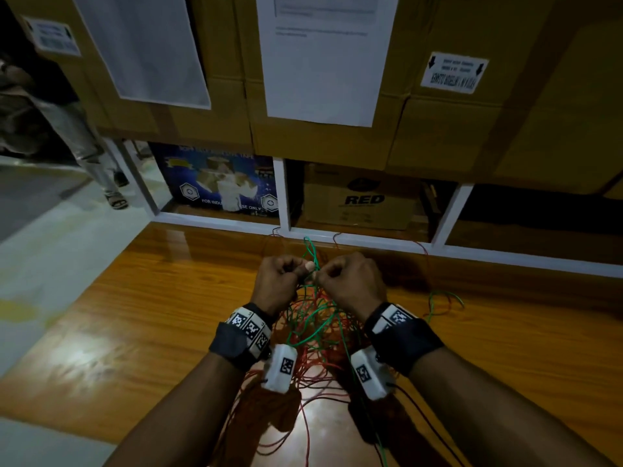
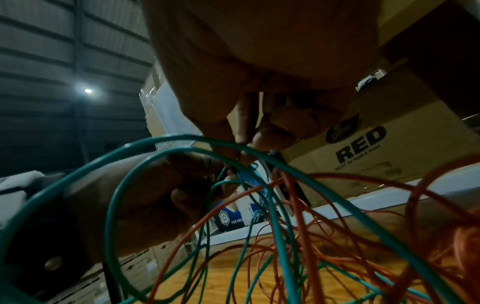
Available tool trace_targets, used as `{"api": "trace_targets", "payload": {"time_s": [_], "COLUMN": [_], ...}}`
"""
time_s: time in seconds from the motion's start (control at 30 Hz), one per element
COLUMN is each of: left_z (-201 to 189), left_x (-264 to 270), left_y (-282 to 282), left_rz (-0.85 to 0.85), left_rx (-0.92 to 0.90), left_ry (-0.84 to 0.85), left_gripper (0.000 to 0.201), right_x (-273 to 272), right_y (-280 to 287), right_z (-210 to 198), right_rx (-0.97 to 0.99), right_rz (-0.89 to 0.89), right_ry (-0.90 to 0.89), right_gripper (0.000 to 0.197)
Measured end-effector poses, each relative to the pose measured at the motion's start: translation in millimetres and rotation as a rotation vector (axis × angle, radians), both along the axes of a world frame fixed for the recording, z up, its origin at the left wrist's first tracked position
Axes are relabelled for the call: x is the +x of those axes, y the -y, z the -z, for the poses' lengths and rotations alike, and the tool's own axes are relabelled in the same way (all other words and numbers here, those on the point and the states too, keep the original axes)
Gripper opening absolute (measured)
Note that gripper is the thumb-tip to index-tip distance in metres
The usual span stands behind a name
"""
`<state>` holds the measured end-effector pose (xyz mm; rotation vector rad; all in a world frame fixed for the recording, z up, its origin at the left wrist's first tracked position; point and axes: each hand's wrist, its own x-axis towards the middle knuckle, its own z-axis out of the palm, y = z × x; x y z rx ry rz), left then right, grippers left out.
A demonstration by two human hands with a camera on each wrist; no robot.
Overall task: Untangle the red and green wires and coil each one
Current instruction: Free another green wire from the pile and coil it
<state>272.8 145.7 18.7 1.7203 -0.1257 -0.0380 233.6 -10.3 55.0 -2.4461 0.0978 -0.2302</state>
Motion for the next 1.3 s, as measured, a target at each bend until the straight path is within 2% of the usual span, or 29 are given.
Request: {"api": "trace_targets", "payload": {"time_s": [0.17,0.23,0.33,0.4,0.57,0.73,0.97,1.17,1.3], "left_z": [0.7,0.8,1.1,1.0,-1.6,1.1,-1.4,-3.5,-0.4], "left_x": [-0.3,1.5,3.4,4.6,7.4,3.9,3.6,3.4,2.4], "left_y": [-0.8,-2.0,-6.0,-7.1,-0.4,-1.0,-2.6,-6.9,-6.4], "left_rz": [0.01,0.012,0.013,0.025,0.035,0.009,0.05,0.104,0.116], "left_rx": [0.049,0.042,0.058,0.069,0.048,-0.042,-0.074,-0.018,0.034], "left_ry": [0.053,0.032,0.024,0.033,0.044,0.003,0.033,0.047,0.08], "left_gripper": [0.019,0.018,0.018,0.019,0.017,0.016,0.017,0.018,0.02], "right_x": [4.5,8.3,8.6,6.4,6.4,-1.5,-7.6,-10.5,-10.2], "right_y": [-2.8,-0.7,-2.9,-5.9,-10.4,-3.1,-9.9,-10.0,-12.2], "right_z": [-0.4,0.8,2.7,3.0,5.6,11.6,13.6,13.2,8.9], "right_rx": [0.028,0.133,0.407,0.483,0.339,0.299,0.188,0.16,0.093], "right_rz": [-0.008,0.011,0.014,0.016,0.02,0.032,0.103,0.111,0.106], "right_ry": [-0.069,-0.122,-0.205,-0.202,-0.13,-0.074,0.048,0.037,-0.002], "right_gripper": [0.024,0.023,0.012,0.011,0.025,0.014,0.021,0.013,0.02]}}
